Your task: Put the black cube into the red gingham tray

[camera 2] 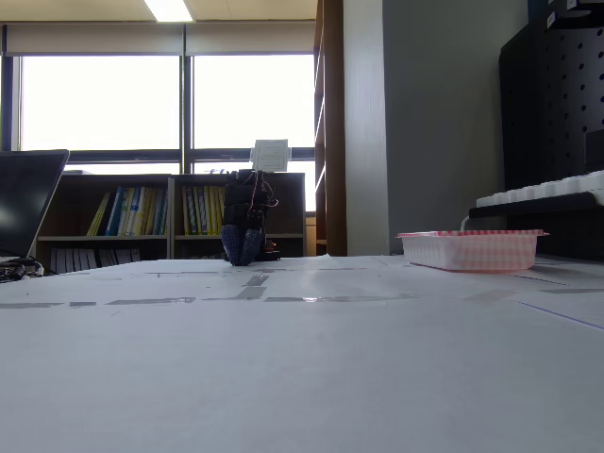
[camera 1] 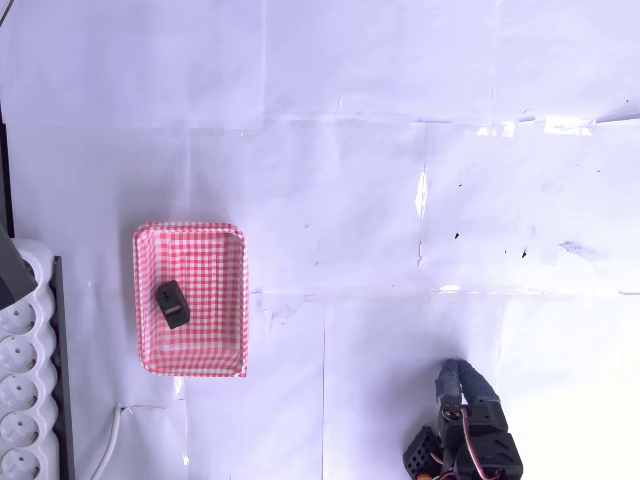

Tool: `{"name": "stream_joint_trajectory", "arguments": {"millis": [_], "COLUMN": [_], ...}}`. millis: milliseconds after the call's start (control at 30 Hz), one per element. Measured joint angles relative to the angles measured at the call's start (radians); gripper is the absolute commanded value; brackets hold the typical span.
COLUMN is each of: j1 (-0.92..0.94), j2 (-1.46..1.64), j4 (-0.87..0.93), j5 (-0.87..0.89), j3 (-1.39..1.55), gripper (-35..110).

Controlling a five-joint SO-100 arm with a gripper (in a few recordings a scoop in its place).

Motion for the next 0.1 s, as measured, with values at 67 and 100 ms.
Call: {"name": "stream_joint_trajectory", "arguments": {"millis": [67, 100], "j1": [0.000, 0.000], "j2": [0.000, 0.000], "j4": [0.000, 0.000], "j5": [0.000, 0.000], "j3": [0.000, 0.000], "gripper": [3, 3]}}
